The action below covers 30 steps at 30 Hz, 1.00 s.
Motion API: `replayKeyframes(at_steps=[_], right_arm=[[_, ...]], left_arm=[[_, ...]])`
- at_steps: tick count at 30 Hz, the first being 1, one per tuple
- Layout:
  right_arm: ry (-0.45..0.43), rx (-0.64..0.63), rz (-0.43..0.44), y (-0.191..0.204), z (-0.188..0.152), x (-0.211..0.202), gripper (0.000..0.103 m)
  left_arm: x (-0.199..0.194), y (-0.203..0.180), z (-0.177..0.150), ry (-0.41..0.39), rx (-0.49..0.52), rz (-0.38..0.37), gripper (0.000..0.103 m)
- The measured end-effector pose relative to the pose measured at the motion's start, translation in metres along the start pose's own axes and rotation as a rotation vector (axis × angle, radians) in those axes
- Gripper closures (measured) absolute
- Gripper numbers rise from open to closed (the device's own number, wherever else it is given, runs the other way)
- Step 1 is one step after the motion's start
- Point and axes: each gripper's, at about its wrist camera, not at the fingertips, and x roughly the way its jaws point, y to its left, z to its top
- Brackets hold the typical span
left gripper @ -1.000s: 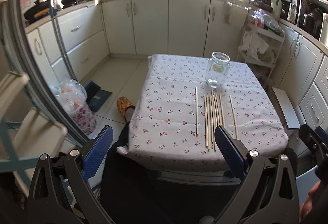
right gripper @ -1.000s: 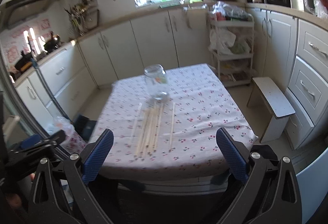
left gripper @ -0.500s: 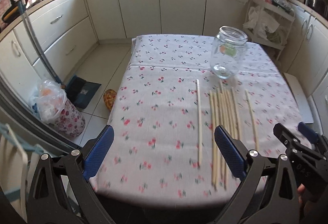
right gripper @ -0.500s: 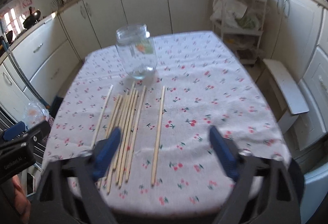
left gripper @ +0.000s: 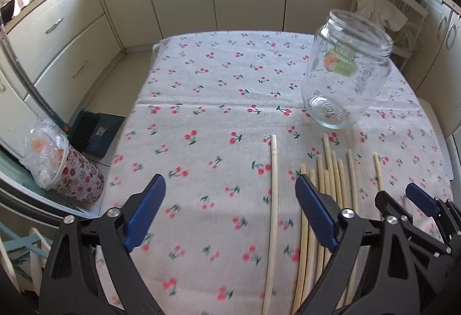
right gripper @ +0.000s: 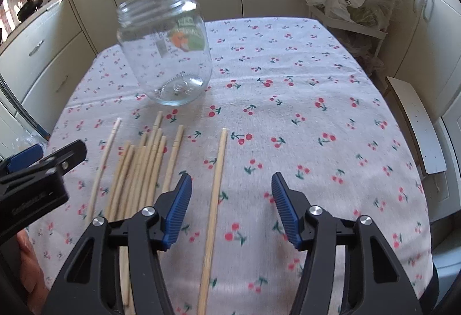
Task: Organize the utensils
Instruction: 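Grasp a wooden chopstick with the right gripper while the left gripper grasps another, then lift the left gripper's chopstick into the glass jar and open while right holds its chopstick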
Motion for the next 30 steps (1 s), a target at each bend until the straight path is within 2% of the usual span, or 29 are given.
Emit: replayKeyframes(at_steps=[4,6,8,9,11,12,15,16,19,26,30], right_arm=[[-0.007,-0.03,-0.01,0.003,0.002,0.007,0.049],[-0.016,-0.048,-0.016,0.004,0.003,0.009,0.053],[-0.024,-0.077,-0.03,0.005,0.004,0.011,0.071],[-0.03,-0.09,-0.031,0.006,0.005,0.011,0.074],[-0.044,-0.129,-0.02,0.007,0.004,0.011,0.091],[-0.048,-0.145,-0.015,0.008,0.004,0.011,0.095],[-0.069,-0.185,-0.004,0.01,0.0,0.01,0.097],[-0.07,-0.177,0.009,0.008,0.0,0.01,0.097],[-0.068,-0.142,0.049,0.0,0.002,0.01,0.097],[-0.06,-0.039,0.149,-0.02,0.003,0.008,0.097],[-0.061,0.031,0.221,-0.031,0.001,0.01,0.097]], left_arm=[[0.019,-0.005,0.007,0.015,0.007,0.003,0.025],[0.027,-0.006,0.011,0.024,0.004,-0.003,0.029],[0.033,-0.006,0.012,0.034,0.006,-0.007,0.037],[0.035,-0.006,0.013,0.036,0.008,-0.01,0.039],[0.04,-0.007,0.013,0.043,0.009,-0.023,0.048],[0.042,-0.008,0.013,0.045,0.011,-0.028,0.05],[0.042,-0.009,0.012,0.025,0.022,-0.05,0.067],[0.042,-0.009,0.013,0.024,0.024,-0.057,0.08],[0.043,-0.005,0.015,0.029,0.02,-0.105,0.097],[0.041,0.003,0.017,0.048,0.019,-0.188,0.098],[0.024,0.008,0.023,0.017,0.011,-0.224,0.098]])
